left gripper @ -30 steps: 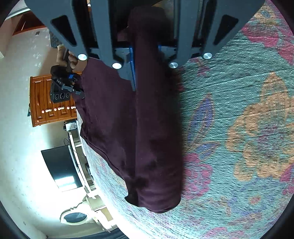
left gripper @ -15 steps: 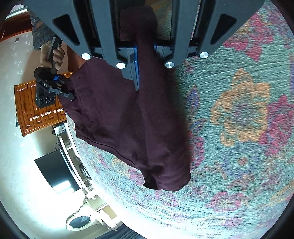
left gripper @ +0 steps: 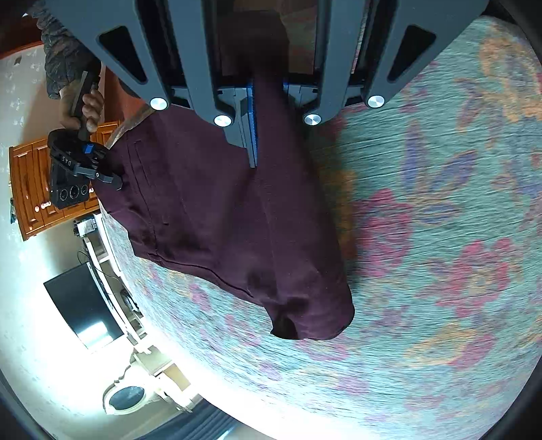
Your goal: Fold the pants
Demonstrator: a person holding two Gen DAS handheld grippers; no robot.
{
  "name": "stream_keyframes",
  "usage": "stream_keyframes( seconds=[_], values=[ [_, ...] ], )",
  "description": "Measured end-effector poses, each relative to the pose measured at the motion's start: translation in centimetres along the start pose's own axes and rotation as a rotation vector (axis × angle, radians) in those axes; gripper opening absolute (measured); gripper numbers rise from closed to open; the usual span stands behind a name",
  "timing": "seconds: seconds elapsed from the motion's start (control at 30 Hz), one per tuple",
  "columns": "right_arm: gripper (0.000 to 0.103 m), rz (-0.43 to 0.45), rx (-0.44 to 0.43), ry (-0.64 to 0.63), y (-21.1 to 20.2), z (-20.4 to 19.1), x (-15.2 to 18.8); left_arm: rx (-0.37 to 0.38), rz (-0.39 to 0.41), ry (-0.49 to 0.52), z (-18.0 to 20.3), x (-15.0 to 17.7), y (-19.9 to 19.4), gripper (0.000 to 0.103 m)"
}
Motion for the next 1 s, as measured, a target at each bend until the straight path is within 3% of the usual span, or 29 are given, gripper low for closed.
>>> stream_keyframes(
  seconds=[0.17, 0.3, 0.53, 0.73, 0.87, 0.93, 1.0],
  values=[
    [0.034, -0.028, -0.023, -0.014, 2.1, -1.6, 0.3, -0.018, 0.017, -0.038, -2.1, 0.8, -1.8, 0.011],
    [0.034, -0.036, -0.020, -0.020, 2.6, -1.8, 0.5, -0.016, 0.019, -0.055, -1.5, 1.0, -1.6, 0.011],
    [0.034, -0.039, 0.001, 0.036, 2.4, 0.9, 1.4, 0.004, 0.003, -0.055, -2.0, 1.0, -0.7, 0.013],
    [0.042, -0.013, -0.051, 0.084, 1.9, 2.2, 2.0, 0.036, -0.009, -0.005, -2.5, 1.3, -0.1, 0.044],
    [0.055, -0.007, -0.033, 0.091, 0.4, 2.2, 2.0, 0.081, 0.023, 0.015, -2.1, 0.9, -1.4, 0.077],
    [0.065, 0.008, 0.002, 0.063, -0.9, 2.3, 1.3, 0.109, 0.044, 0.013, -2.7, 0.7, -2.3, 0.079],
    [0.068, 0.035, 0.004, 0.064, -1.6, 2.5, 0.4, 0.116, 0.065, 0.004, -3.8, -0.2, -2.6, 0.083]
  ],
)
Point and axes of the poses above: each gripper's, at about its wrist camera, not at the fingertips, and y roughly the way its jaws point, z to its right, x to its underside, the point moved 4 cm from there along y, roughly the way its jaws point, and after that the axes turned 3 degrees about -z, right-handed, at the moved point
